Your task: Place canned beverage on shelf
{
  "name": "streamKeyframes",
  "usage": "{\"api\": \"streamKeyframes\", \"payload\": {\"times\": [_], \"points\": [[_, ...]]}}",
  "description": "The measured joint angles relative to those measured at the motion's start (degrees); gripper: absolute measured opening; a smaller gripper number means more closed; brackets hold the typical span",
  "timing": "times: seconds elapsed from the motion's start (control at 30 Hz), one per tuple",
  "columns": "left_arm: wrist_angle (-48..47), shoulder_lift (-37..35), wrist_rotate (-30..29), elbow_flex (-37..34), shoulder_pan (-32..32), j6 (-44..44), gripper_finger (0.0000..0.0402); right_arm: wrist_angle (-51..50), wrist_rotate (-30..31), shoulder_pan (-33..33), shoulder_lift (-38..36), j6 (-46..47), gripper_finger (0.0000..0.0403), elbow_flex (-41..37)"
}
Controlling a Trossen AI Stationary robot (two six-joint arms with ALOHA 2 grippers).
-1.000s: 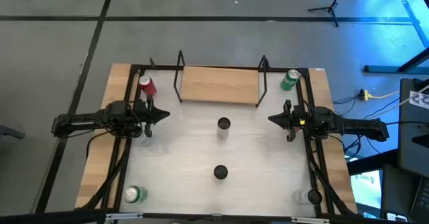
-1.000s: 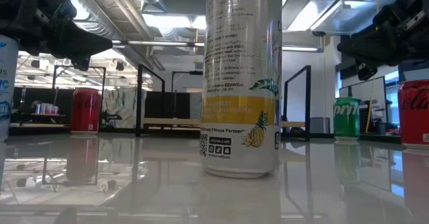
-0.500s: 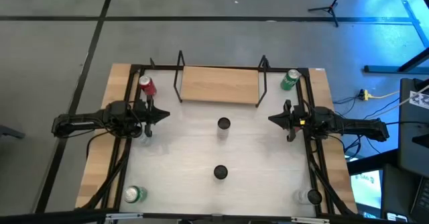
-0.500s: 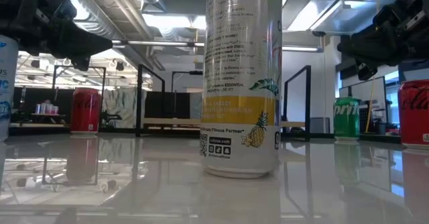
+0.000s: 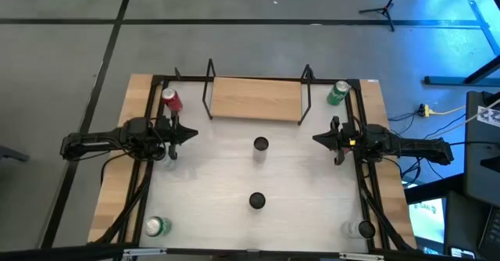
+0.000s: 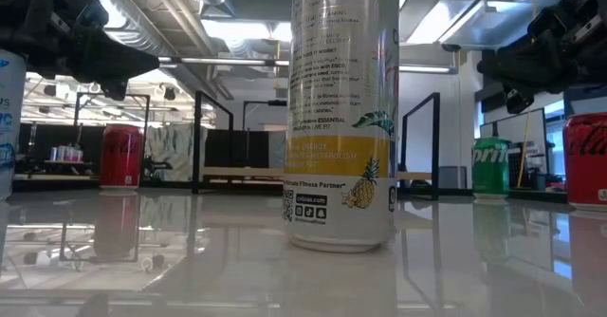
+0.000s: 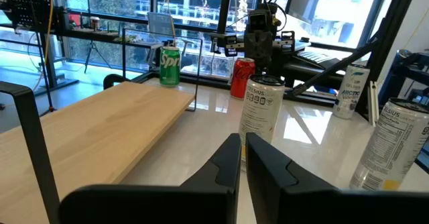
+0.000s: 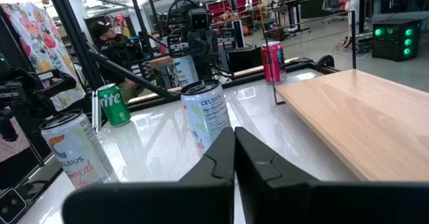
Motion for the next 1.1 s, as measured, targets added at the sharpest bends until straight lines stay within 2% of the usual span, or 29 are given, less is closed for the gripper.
{"api": "streamKeyframes", "payload": {"times": [0.13, 0.47, 0.57, 0.77, 0.93, 1.1], "points": [[0.0, 0.0, 0.0, 0.0, 0.0, 0.0, 0.0018, 0.1, 1.1, 0.0, 0.0, -4.5, 0.0003, 0.0], [5.5, 0.0, -0.2, 0.0, 0.0, 0.0, 0.0018, 0.2, 1.5, 0.0, 0.0, -4.6, 0.0003, 0.0], [9.3, 0.0, -3.3, 0.0, 0.0, 0.6, 0.0018, 0.3, 1.5, 0.0, 0.0, -4.6, 0.0003, 0.0], [17.4, 0.0, -10.5, 0.0, 0.0, 10.0, 0.0018, 5.3, 3.5, 0.0, 0.0, -6.5, 0.0003, 0.0], [24.0, 0.3, -11.0, 0.0, 0.0, 15.1, 0.0018, 5.2, 8.4, 0.0, 1.3, -7.5, 0.0003, 2.6], [27.7, 3.1, -11.0, 0.0, 0.1, 17.9, 0.0018, 4.7, 10.5, 0.0, 8.0, -7.5, 0.0003, 6.6]]}}
